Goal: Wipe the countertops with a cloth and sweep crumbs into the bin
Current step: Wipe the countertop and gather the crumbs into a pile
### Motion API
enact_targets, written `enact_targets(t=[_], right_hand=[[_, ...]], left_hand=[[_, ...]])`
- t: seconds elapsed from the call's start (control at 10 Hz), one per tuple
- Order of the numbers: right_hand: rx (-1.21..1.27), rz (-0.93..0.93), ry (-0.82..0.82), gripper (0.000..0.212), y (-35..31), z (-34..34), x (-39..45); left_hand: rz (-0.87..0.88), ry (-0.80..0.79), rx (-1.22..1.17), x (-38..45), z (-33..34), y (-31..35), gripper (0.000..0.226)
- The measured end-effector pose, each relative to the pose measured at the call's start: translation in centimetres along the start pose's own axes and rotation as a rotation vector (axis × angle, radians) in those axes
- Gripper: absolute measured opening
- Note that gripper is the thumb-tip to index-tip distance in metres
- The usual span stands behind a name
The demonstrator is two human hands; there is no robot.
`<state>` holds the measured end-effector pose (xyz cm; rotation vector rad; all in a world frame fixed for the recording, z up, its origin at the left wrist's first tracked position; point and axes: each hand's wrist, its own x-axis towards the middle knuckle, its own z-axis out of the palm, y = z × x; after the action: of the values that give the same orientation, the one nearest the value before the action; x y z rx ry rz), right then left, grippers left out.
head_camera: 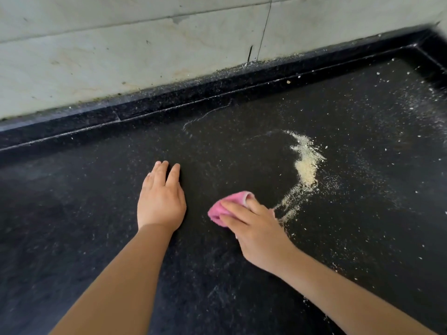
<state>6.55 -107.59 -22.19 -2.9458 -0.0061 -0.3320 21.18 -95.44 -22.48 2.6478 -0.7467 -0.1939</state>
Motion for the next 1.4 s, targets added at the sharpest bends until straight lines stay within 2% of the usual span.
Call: enact_targets(t=[0.1,0.2,0.3,0.4,0.5,0.6,0.7,0.8,0.9,1.0,1.1,1.2,1.4], right_hand=[[-0.017,0.064,0.068,0.038,2.7,0.2,-0.4],[-0.022,0.185,0.086,0.045,7.2,-0.2,-0.1],[-0.043,0.329,0.150,0.040,9.3,-1.8,0.6],[0.048,0.176,0.209,0.041,6.7,-2.6,0.4],[0.094,0.026,0.115,0.034,1.8,-1.7,-1.7],[0.070,0.001,0.054,0.037,0.9,-0.2,-3.3],[0.072,0.080,0.052,0.042,4.2,-0.9,-2.6],[0.041,0.250,0.105,0.045,7.8,-2.5,-1.7],[0.040,0.299,0.178,0.043,7.1,-3.5,-1.9],[0.097,0.221,0.172,0.040,1.6,-3.0,-3.4],[0.083,0.088,0.066,0.033,-3.4,-1.7,-6.8],[0.062,0.058,0.028,0.033,-2.6,-0.9,-8.7],[0.030,0.336,0.041,0.046,7.2,-2.1,-6.7]], left_hand=[[0.001,0.005,-0.006,0.0,0.0,0.1,0.041],[0.001,-0.003,0.007,0.0,-0.1,0.1,0.041],[-0.012,-0.011,0.004,0.0,-0.3,0.3,0.043],[-0.006,-0.013,0.012,0.0,-0.5,0.4,0.043],[-0.005,-0.018,0.021,-0.1,-0.5,0.3,0.043],[-0.001,-0.011,0.028,-0.1,-0.4,0.4,0.043],[0.001,-0.014,0.054,0.0,-0.3,0.2,0.044],[-0.012,-0.044,0.072,0.0,-0.5,0.3,0.044],[-0.024,-0.079,0.078,-0.2,-0.7,0.8,0.044],[0.022,-0.056,0.044,-2.5,-0.4,1.8,0.044],[0.068,-0.004,-0.001,-6.7,0.7,2.8,0.039],[0.104,0.073,0.003,-10.6,1.9,3.6,0.041],[0.102,0.066,0.019,-15.1,3.6,6.4,0.046]])
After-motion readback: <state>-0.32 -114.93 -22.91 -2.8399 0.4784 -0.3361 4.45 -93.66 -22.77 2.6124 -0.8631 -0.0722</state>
